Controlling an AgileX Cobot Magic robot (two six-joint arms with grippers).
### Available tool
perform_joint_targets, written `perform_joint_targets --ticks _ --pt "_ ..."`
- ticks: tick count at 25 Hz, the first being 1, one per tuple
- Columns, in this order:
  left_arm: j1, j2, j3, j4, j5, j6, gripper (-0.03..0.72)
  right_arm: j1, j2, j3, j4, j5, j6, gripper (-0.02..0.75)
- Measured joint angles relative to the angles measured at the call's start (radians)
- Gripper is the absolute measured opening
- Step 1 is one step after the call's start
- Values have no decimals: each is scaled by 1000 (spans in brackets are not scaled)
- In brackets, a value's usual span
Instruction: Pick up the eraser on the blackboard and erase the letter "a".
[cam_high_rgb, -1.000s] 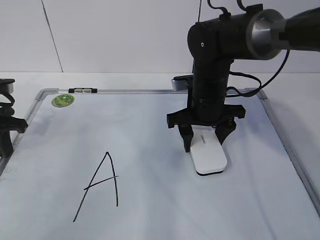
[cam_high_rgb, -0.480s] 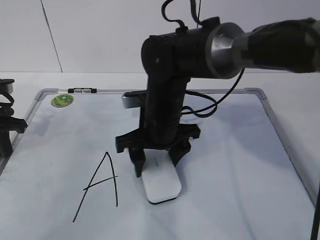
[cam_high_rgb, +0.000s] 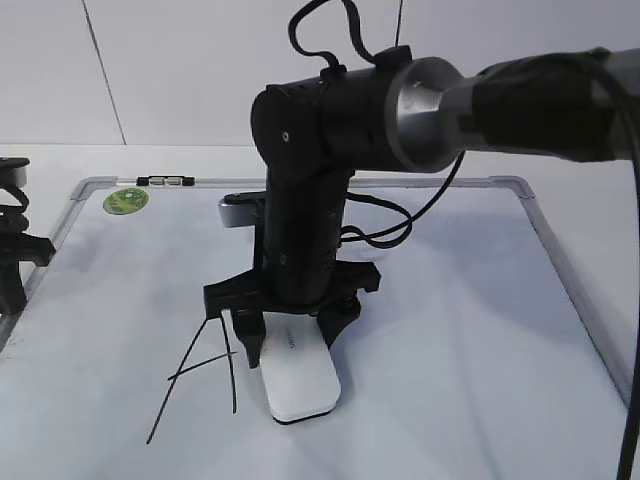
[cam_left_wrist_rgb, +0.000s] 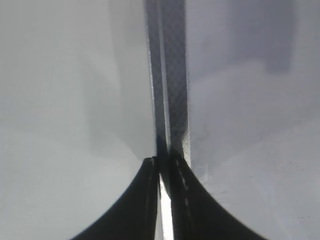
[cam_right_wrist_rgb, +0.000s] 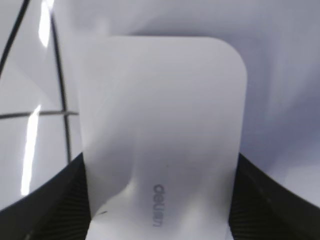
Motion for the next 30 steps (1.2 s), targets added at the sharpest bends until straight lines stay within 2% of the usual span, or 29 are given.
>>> perform_joint_targets --ticks 3,6,12,20,24,30 --pt "0 0 0 0 0 0 36 -40 0 0 -53 8 37 539" --pt "0 0 0 0 0 0 36 -116 0 -3 -96 30 46 539" --pt "0 0 0 0 0 0 36 -250 0 -4 -96 56 30 539" --pt "0 0 0 -2 0 0 36 -276 -6 -4 -96 58 -24 539" --pt "0 0 0 -2 0 0 36 -295 -20 6 -142 59 -26 539" --pt "0 0 0 -2 0 0 36 -372 -43 13 -190 66 -65 539"
